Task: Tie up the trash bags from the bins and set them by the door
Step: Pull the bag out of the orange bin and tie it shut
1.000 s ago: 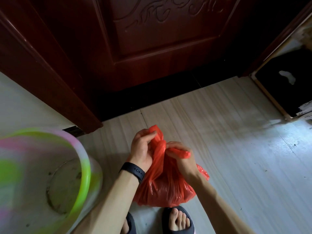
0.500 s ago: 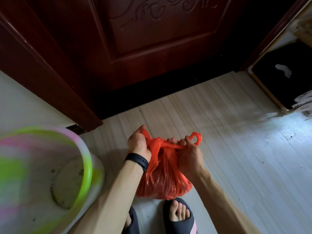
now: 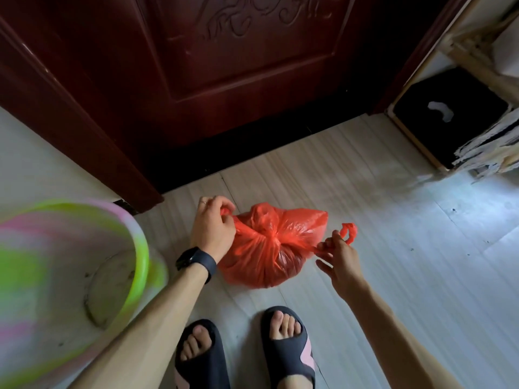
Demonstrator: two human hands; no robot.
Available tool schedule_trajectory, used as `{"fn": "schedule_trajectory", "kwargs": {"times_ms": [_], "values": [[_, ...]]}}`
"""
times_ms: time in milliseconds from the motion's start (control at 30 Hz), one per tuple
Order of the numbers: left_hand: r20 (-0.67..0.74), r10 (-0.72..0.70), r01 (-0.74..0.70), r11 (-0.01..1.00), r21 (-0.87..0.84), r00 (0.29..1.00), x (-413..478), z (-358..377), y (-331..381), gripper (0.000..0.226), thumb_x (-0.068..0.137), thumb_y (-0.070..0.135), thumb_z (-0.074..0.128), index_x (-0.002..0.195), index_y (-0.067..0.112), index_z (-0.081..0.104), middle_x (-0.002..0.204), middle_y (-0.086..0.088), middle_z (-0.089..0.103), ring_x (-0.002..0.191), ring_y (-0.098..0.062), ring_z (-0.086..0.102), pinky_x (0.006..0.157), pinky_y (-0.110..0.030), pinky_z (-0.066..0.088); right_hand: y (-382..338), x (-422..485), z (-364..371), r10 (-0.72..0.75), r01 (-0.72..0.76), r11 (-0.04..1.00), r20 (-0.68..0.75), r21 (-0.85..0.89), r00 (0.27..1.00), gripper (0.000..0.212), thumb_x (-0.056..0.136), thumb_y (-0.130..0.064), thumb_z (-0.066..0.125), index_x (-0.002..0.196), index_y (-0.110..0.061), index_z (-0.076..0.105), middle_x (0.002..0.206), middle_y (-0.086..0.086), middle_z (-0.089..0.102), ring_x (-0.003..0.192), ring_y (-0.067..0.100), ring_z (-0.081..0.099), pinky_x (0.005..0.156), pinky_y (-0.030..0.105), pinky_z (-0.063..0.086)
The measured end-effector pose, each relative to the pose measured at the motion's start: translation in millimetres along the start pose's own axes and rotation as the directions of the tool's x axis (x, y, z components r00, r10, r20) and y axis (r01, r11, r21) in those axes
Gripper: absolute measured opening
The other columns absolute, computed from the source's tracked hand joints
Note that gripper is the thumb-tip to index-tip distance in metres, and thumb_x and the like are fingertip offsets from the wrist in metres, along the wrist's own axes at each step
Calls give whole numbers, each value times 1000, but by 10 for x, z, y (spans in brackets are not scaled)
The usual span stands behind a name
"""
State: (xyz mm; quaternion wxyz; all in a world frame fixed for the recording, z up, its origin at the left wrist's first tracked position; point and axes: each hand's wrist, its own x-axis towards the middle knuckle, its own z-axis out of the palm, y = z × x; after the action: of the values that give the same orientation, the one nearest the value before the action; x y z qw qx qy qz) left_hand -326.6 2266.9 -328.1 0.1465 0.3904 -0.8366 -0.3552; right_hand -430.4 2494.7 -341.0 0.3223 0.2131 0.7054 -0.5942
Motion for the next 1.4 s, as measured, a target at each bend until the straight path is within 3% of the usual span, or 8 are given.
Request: {"fn": "schedule_trajectory", "kwargs": {"times_ms": [267,533,700,867,1033,1167,1267,1400], "values": [[-102,154,-159,987,-33,983,202,-323,69,41,77,18,70,115,29,61,117,4,65,110,-20,59,97,-38,47,8,-97,137,-31,-4,984,191,177,981,53,97,-59,43,113,-14,65,110,6,74,92,21,65,81,35,46],[-230,-627,598,779,-187,744,-48,-64,-84,72,78,54,69,125,7,43,127,-25,48,117,-40,48,99,-42,41,0,-126,410,-192,152,973,243,173,951,50,83,-60,64,95,-13,73,87,1,73,77,17,67,73,32,51],[98,-842,827,488,-279,530,-66,168,-160,100,79,72,57,148,5,29,150,-20,33,138,-36,35,113,-44,31,212,-13,517,-525,547,708,185,-448,831,62,76,-71,58,122,-29,66,130,4,57,122,28,51,104,42,44],[224,-614,631,776,-6,757,90,336,-248,97,71,89,35,148,30,36,162,-10,18,149,-27,10,120,-48,12,371,126,564,-591,561,310,307,-767,746,86,89,-69,19,159,-21,3,166,8,-10,152,28,-5,123,46,9],[226,-552,550,832,78,803,355,370,-264,75,82,76,37,126,21,62,140,-14,52,136,-33,39,114,-45,30,236,235,680,-560,601,114,449,-791,697,77,95,-61,7,159,-20,-7,165,10,-19,150,23,-25,123,45,-10],[80,-389,396,908,-136,918,337,422,-256,41,91,52,48,96,18,70,108,-9,66,108,-31,59,95,-42,48,155,284,774,-639,699,-26,549,-715,539,61,103,-46,17,158,-21,18,165,14,14,154,29,1,122,53,5],[3,-231,228,957,-178,973,261,448,-173,30,97,37,51,87,14,69,92,-5,69,90,-25,63,82,-37,50,131,348,887,-735,795,49,517,-604,439,39,104,-38,37,125,-17,63,132,3,62,131,25,49,109,51,37],[-136,-111,96,989,-112,984,174,462,-92,27,97,31,54,86,11,69,92,-6,69,92,-30,59,81,-39,47,70,287,1074,-668,720,513,309,-467,677,35,102,-35,45,78,-13,57,70,-3,62,68,16,56,67,39,45]]}}
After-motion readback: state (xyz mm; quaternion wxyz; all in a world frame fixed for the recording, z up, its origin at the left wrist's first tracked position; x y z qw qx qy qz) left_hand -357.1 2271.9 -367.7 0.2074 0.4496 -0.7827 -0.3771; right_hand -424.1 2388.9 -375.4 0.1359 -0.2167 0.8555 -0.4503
